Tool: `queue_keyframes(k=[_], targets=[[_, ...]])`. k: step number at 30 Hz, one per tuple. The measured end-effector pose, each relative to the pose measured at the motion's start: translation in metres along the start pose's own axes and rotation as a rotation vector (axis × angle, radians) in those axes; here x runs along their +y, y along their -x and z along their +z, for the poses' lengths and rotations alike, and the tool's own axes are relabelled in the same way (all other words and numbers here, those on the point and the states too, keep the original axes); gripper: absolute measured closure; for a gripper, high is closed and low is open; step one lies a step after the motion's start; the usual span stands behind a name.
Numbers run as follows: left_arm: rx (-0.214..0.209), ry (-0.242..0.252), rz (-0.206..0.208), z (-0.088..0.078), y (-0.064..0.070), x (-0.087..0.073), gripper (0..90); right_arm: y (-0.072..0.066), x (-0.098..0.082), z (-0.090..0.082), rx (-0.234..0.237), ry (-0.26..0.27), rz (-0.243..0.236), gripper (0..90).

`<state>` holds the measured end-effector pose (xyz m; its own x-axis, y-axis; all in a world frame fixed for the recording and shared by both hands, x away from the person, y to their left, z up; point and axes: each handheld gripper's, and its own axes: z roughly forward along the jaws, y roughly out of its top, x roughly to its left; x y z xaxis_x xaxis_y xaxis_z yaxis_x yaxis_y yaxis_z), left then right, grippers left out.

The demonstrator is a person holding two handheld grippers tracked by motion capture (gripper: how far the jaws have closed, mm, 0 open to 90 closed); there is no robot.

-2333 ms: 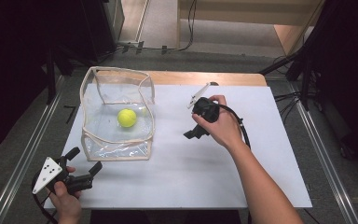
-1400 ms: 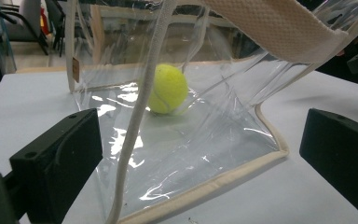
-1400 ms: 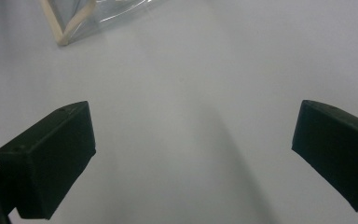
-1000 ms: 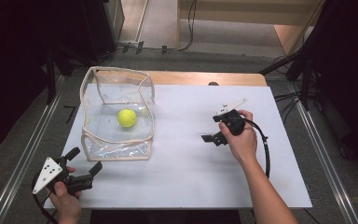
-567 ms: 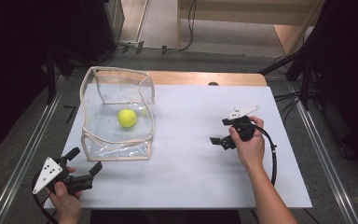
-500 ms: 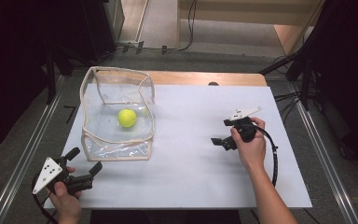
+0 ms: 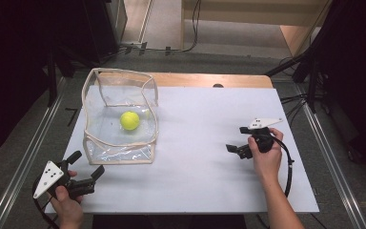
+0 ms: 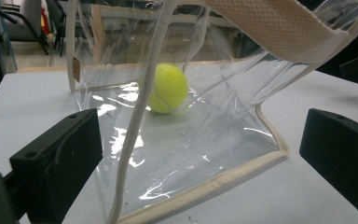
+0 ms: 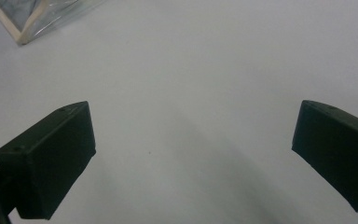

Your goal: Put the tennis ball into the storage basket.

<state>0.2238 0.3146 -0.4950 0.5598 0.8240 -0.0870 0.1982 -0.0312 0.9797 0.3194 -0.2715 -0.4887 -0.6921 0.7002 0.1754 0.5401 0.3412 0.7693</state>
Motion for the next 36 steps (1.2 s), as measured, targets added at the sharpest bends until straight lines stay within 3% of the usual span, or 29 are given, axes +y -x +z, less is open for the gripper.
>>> queue_keyframes(k=[27, 36], targets=[[0.001, -0.001, 0.002, 0.000, 0.000, 0.000, 0.0, 0.001, -0.043, -0.039, -0.074, 0.142, 0.079, 0.0], [0.001, -0.002, 0.003, 0.000, 0.000, 0.000, 0.0, -0.004, -0.067, -0.052, -0.105, 0.201, 0.119, 0.0]])
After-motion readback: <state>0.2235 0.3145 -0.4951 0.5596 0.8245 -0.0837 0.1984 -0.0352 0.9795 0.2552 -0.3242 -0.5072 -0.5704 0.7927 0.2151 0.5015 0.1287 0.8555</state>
